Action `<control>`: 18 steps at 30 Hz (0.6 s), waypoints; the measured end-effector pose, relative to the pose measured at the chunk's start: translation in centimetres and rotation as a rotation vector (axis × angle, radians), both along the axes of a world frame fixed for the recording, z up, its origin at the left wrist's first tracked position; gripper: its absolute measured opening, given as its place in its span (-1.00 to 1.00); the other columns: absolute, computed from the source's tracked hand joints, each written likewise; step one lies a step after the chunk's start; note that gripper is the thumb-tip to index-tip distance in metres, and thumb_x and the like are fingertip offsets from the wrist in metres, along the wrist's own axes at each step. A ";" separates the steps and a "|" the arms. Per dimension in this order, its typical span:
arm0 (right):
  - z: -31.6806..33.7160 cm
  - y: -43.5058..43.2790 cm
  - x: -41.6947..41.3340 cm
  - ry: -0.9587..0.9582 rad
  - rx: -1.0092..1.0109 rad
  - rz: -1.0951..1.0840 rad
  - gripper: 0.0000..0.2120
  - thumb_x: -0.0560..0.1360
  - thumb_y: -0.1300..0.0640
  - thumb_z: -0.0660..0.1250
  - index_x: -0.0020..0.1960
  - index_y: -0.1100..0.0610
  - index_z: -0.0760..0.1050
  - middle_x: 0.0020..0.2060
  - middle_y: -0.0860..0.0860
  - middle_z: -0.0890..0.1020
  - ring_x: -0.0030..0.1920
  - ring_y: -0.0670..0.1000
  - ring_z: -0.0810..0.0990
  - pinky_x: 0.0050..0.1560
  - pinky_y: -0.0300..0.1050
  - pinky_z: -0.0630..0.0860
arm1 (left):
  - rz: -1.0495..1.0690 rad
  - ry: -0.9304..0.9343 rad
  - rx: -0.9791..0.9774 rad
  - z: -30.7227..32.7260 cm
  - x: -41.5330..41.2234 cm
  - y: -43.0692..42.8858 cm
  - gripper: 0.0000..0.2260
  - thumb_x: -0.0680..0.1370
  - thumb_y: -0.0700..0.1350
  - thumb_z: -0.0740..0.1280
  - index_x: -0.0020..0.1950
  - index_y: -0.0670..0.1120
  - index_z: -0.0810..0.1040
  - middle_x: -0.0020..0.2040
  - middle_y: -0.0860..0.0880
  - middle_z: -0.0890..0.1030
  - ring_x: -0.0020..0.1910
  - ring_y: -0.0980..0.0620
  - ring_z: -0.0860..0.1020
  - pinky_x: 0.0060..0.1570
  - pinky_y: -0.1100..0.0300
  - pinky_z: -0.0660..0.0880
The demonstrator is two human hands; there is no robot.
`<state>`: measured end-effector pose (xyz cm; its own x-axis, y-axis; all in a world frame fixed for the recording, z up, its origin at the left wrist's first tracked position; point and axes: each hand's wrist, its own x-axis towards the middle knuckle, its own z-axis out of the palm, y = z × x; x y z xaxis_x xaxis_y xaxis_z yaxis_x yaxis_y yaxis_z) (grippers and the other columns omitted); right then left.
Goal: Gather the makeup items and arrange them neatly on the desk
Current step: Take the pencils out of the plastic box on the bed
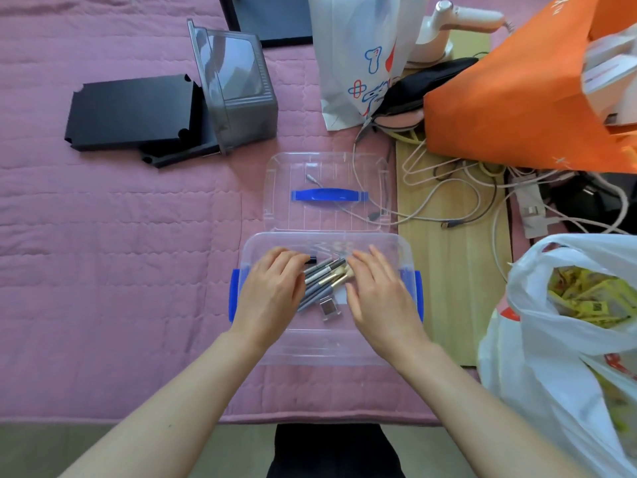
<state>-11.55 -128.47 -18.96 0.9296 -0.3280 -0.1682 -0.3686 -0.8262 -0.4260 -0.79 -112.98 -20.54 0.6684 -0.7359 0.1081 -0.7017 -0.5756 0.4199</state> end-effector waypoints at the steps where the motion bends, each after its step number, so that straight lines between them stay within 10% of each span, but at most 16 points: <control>1: -0.4 0.3 -0.5 0.021 0.011 -0.003 -0.60 0.51 0.19 0.32 0.33 0.24 0.42 0.28 0.12 0.51 0.41 0.17 0.35 0.35 0.13 0.38 | -0.003 0.023 0.014 -0.3 -0.5 0.2 -0.80 0.50 -0.28 0.32 0.11 -0.19 0.58 0.00 -0.06 0.62 0.08 -0.09 0.52 0.05 0.10 0.46; 10: -3.6 0.9 -1.8 0.450 0.077 0.054 -0.57 0.61 0.11 0.12 0.45 0.20 0.18 0.44 0.10 0.26 0.49 0.10 0.11 0.42 -0.07 0.19 | -0.262 0.368 0.450 -6.0 -2.7 0.1 -0.71 0.53 -0.11 0.30 0.25 -0.10 0.53 0.15 -0.05 0.57 0.21 -0.11 0.44 0.05 -0.04 0.50; 18: -6.7 0.5 0.2 0.564 -0.044 0.119 -0.46 0.58 0.32 0.05 0.49 0.39 -0.06 0.49 0.27 0.11 0.51 0.19 0.05 0.49 -0.02 -0.04 | -0.580 0.108 0.385 -9.6 -2.0 -1.5 -0.66 0.46 -0.17 0.05 -0.06 -0.05 0.62 -0.11 0.02 0.61 -0.05 -0.10 0.55 -0.11 0.10 0.54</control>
<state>-11.32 -127.95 -25.66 0.7309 -0.2440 -0.6374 -0.4320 -0.8884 -0.1552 -2.74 -114.50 -30.13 0.1484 -0.9494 -0.2769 -0.9062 -0.2427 0.3464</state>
